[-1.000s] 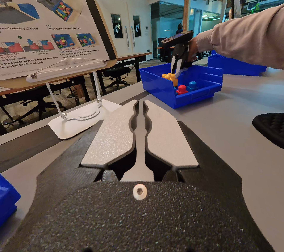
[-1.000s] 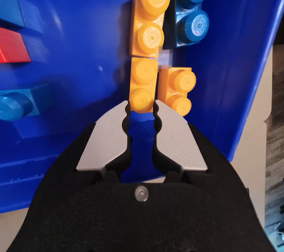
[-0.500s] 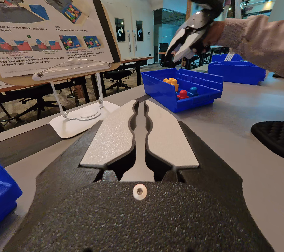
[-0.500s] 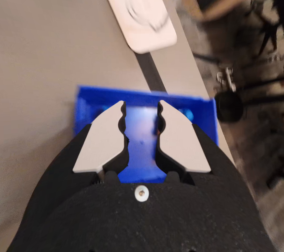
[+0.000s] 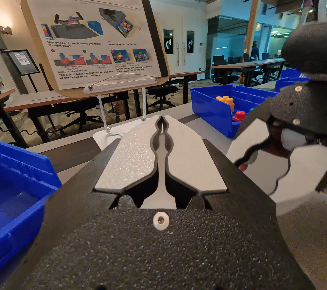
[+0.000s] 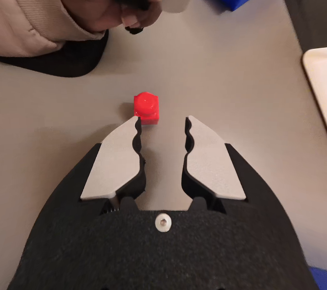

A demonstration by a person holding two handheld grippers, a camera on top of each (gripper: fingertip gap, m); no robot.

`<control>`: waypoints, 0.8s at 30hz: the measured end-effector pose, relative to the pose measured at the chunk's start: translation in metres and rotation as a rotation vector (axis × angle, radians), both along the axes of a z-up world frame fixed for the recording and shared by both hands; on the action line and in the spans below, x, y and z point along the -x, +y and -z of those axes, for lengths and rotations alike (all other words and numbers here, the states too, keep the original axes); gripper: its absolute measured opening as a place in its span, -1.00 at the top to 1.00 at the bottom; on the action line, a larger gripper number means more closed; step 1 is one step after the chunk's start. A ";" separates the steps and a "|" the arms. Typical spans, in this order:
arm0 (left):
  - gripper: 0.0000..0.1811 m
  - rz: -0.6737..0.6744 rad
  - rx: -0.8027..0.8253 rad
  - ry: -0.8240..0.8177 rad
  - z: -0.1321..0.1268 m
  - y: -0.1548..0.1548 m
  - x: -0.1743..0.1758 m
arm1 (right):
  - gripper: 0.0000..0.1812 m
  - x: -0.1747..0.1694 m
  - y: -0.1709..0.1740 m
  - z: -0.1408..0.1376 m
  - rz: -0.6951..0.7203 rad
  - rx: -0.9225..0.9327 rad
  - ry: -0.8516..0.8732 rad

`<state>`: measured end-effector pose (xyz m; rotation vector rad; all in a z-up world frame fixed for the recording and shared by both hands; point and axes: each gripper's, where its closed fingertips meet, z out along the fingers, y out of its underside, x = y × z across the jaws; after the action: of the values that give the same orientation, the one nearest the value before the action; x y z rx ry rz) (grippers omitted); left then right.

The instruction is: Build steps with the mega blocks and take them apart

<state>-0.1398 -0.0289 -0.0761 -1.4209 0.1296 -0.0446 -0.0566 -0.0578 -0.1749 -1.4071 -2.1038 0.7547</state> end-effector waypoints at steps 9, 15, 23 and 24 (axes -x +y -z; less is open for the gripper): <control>1.00 0.014 0.015 0.037 0.002 0.000 -0.003 | 0.68 0.016 -0.026 0.019 -0.043 0.019 0.000; 1.00 0.049 0.034 0.028 0.005 0.001 -0.008 | 0.69 -0.012 0.018 -0.045 -0.069 -0.038 0.121; 1.00 0.084 0.061 -0.009 0.010 0.004 -0.011 | 0.69 -0.106 0.178 -0.126 0.091 -0.088 0.131; 1.00 0.087 0.064 -0.008 0.010 0.004 -0.011 | 0.69 -0.119 0.198 -0.124 0.119 -0.088 0.105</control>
<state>-0.1286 -0.0250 -0.0866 -1.4786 0.1848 -0.1264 0.0620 0.1403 -0.0510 -1.4004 -1.9318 0.6666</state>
